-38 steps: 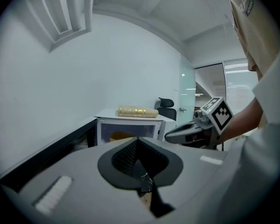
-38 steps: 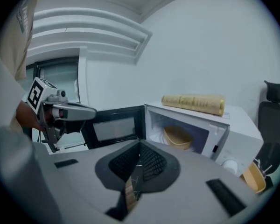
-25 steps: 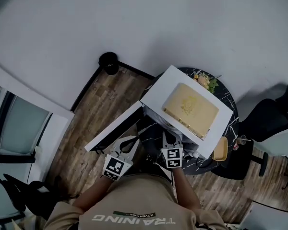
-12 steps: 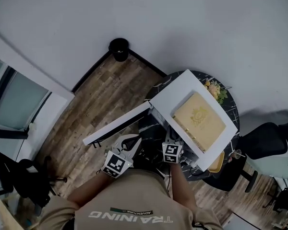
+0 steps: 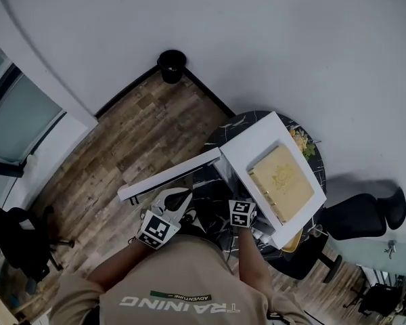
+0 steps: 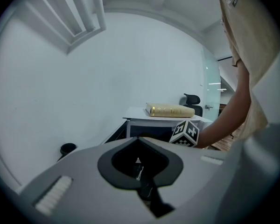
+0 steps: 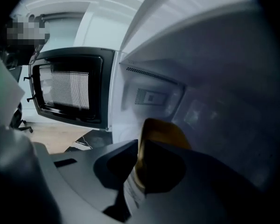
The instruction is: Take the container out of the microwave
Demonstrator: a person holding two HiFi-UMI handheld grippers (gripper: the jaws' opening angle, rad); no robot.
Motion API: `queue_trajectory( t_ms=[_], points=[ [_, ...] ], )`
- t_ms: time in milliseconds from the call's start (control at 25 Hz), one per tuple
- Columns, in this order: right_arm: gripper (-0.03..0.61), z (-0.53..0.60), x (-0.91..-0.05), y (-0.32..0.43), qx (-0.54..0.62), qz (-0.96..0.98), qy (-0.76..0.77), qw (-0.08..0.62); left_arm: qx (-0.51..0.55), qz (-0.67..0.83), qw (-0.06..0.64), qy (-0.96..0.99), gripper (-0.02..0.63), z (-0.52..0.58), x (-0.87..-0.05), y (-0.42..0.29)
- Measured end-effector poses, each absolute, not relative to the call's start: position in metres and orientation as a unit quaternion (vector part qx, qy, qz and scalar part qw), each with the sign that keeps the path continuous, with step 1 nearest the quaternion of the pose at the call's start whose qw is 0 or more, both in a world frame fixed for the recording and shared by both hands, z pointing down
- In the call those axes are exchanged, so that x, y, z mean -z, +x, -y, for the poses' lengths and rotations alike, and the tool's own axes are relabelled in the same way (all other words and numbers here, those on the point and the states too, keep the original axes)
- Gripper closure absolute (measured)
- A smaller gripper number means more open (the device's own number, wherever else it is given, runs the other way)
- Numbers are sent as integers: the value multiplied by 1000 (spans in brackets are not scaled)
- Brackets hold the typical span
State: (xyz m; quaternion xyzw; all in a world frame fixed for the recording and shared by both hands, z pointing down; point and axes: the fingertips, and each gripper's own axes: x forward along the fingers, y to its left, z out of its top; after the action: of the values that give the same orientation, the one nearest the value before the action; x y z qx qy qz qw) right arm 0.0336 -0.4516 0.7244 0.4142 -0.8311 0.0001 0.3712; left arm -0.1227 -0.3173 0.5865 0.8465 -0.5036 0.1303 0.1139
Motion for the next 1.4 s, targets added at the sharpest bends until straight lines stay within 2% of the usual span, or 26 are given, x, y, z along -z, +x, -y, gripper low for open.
queue_trajectory(
  t_ms=[360,640,1400],
  points=[
    [569,450,-746,32,-33,810,397,431,-123,499,103,852,612,326,-579,-131],
    [569,453,-752,35,-7,797,379,469,-122,494,93,855,612,325,-574,-133],
    [569,389,-715,40,9,793,402,457,-112,433,82,891,612,305,-570,-128]
  ],
)
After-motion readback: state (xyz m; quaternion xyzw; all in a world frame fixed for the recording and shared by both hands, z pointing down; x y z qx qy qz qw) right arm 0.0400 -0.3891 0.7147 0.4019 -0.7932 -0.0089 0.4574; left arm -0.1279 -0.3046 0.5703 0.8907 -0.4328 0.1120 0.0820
